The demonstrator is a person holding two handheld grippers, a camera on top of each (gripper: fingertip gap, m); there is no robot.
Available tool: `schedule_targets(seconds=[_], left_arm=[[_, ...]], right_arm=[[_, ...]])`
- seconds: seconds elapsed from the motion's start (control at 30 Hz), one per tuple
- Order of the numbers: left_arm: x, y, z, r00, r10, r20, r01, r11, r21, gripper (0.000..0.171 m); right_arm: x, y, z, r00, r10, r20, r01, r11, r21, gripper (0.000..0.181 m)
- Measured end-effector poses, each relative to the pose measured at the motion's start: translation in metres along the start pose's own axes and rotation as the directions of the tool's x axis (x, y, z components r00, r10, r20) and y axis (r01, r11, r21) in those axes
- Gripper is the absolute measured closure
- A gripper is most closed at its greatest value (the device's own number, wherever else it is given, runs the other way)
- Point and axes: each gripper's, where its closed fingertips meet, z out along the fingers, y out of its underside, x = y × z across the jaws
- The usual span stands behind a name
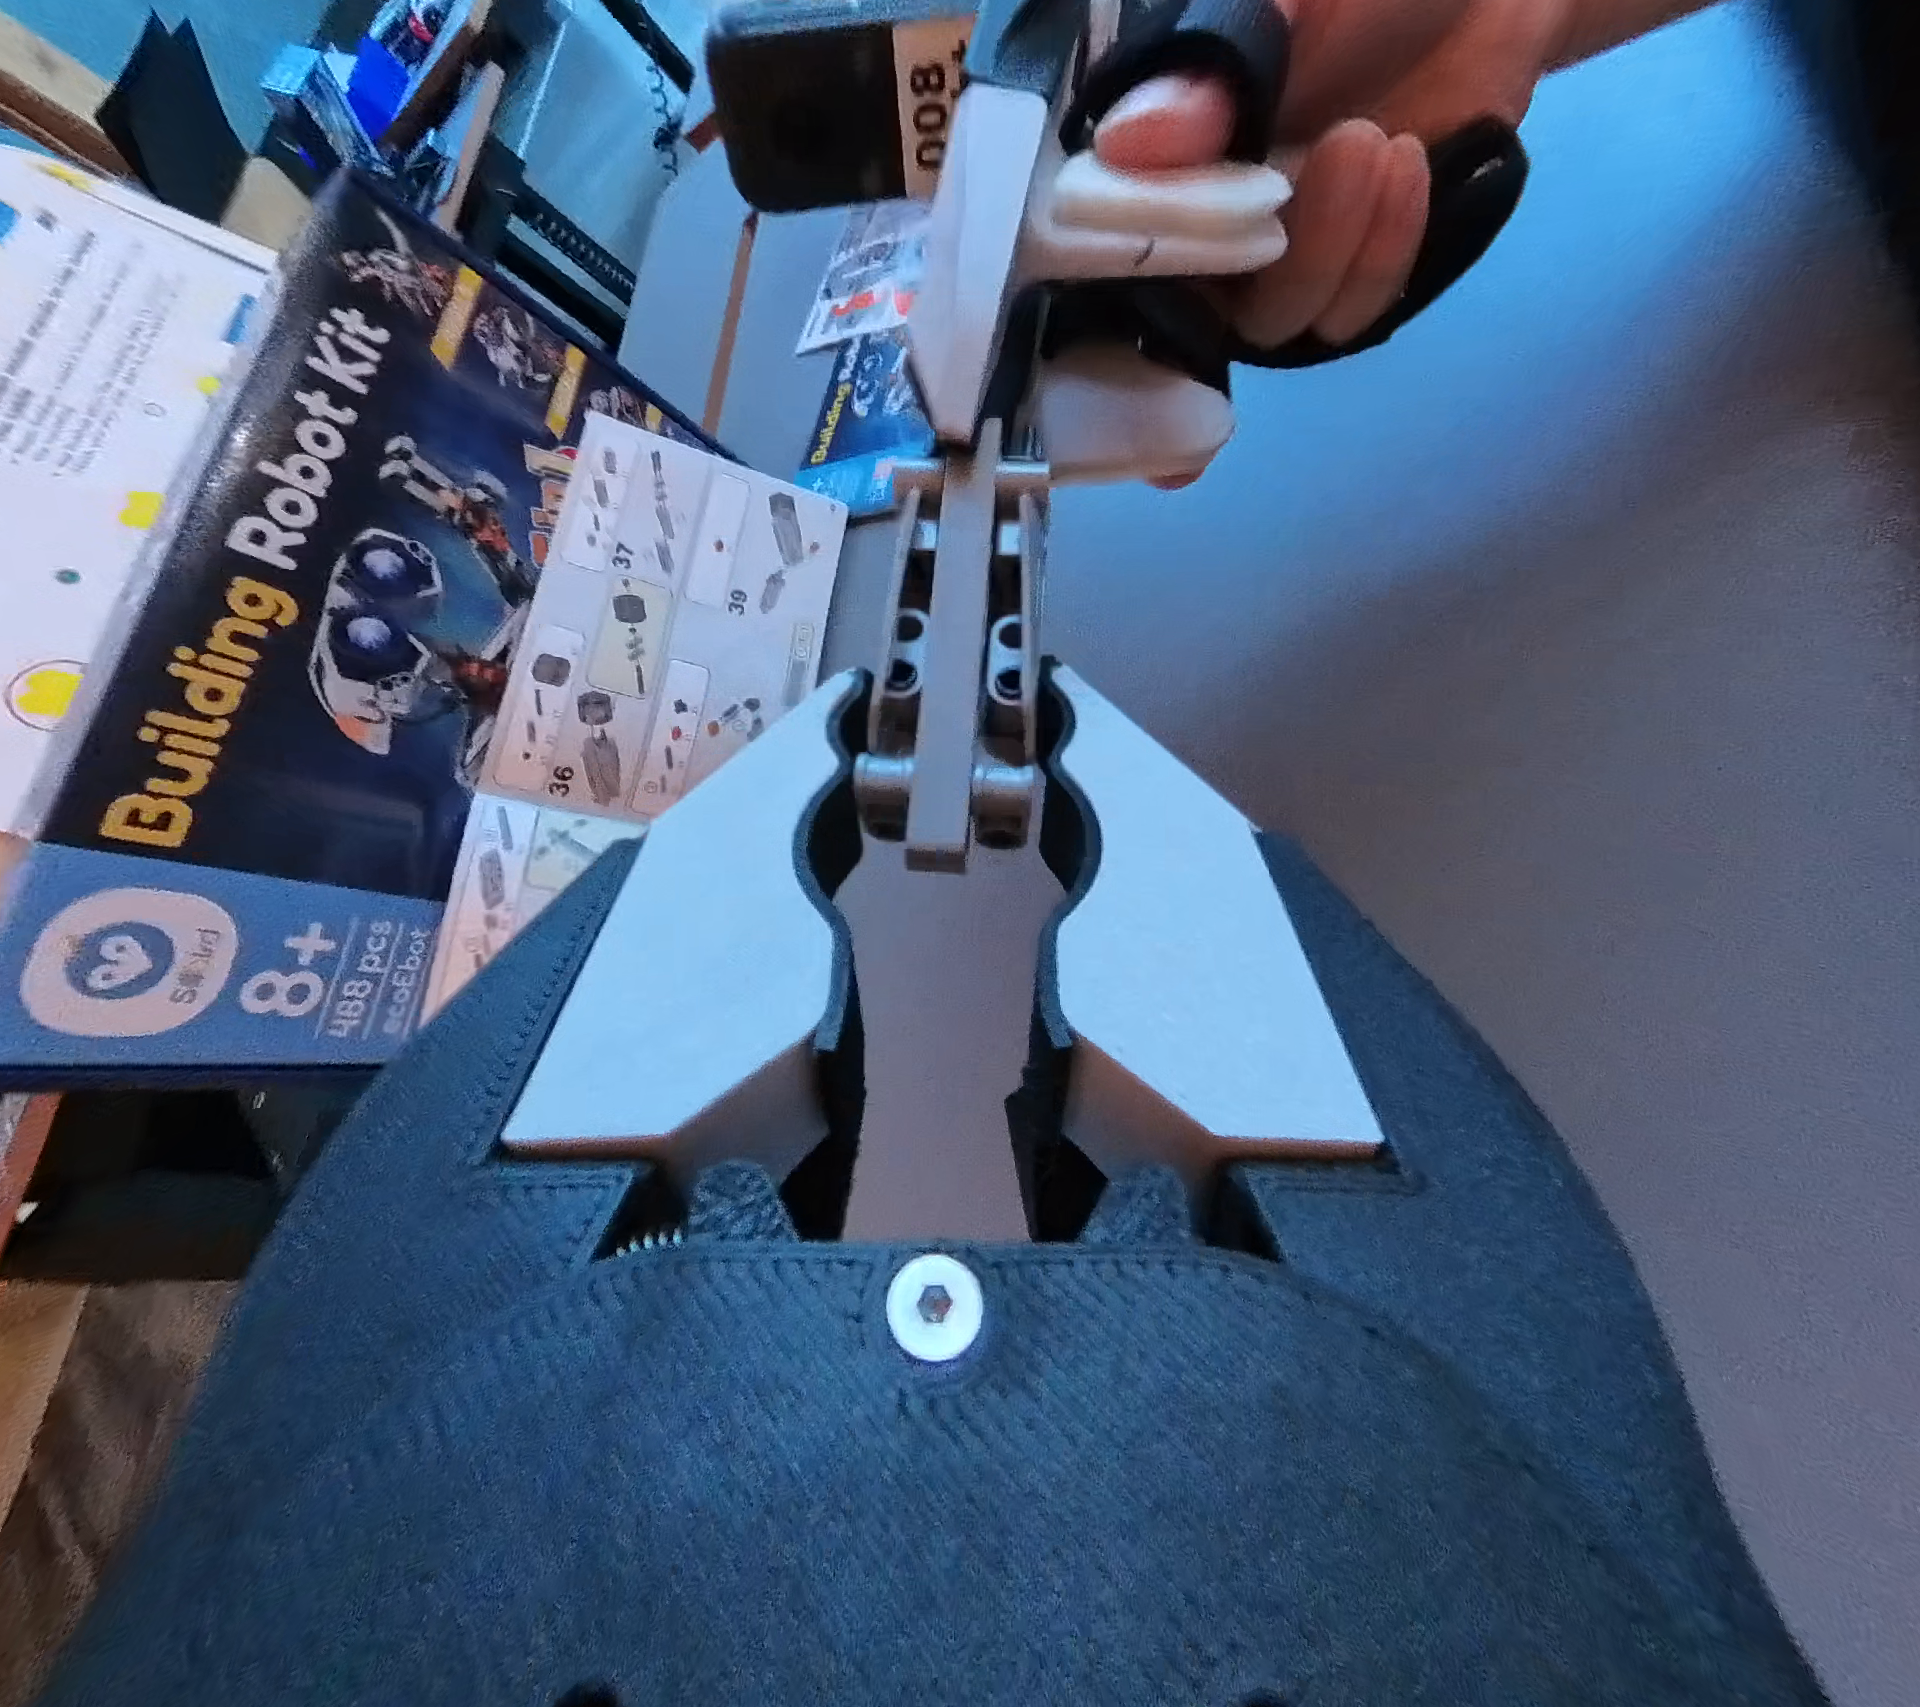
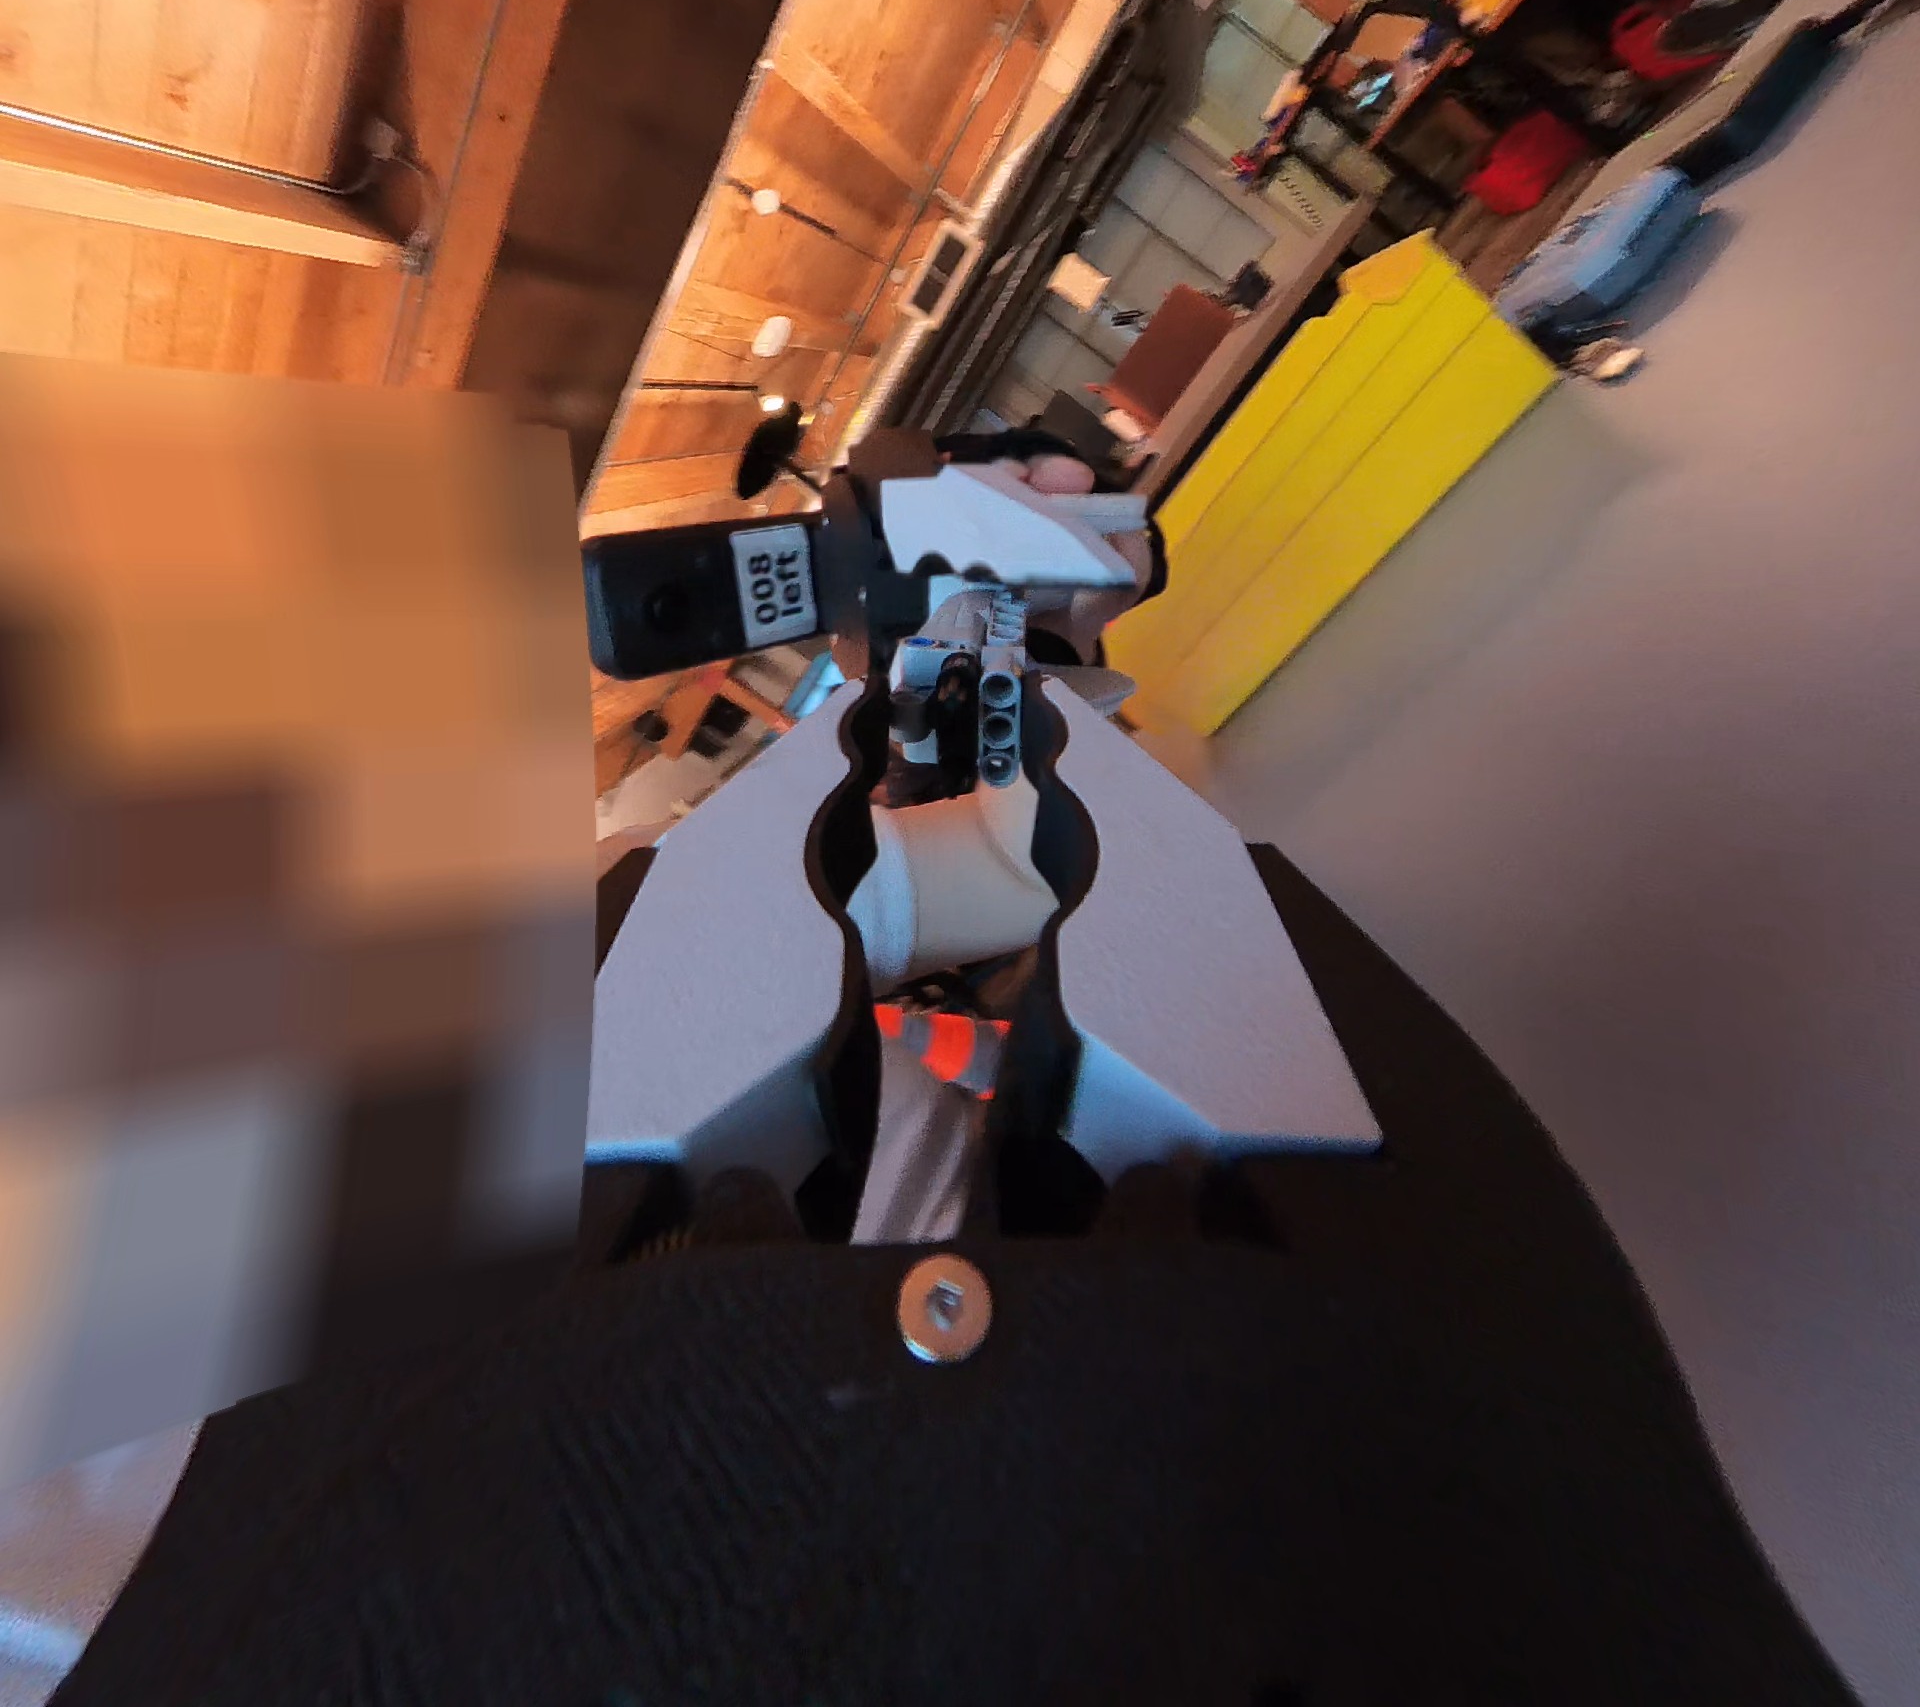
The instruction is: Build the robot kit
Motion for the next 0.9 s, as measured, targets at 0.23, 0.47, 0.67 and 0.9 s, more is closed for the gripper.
schedule_targets(seconds=[0.23, 0.47, 0.67, 0.9], left_arm=[[-0.017, 0.003, -0.008, 0.986, 0.122, 0.11, -0.129, 0.99, 0.062, 0.146], [-0.024, -0.003, -0.037, 0.976, 0.188, 0.11, -0.202, 0.971, 0.13, 0.146], [-0.02, -0.002, -0.039, 0.978, 0.191, 0.08, -0.199, 0.974, 0.105, 0.146], [-0.018, 0.006, -0.035, 0.992, 0.124, 0.022, -0.125, 0.99, 0.065, 0.146]], right_arm=[[-0.022, -0.021, -0.009, 0.963, -0.269, -0.005, 0.269, 0.96, 0.074, 0.138], [-0.021, -0.028, -0.015, 0.775, -0.612, -0.157, 0.621, 0.784, 0.005, 0.141], [-0.014, 0.0, -0.001, 0.406, -0.896, -0.183, 0.859, 0.442, -0.259, 0.144], [-0.02, 0.001, 0.006, 0.208, -0.953, -0.22, 0.911, 0.271, -0.311, 0.151]])
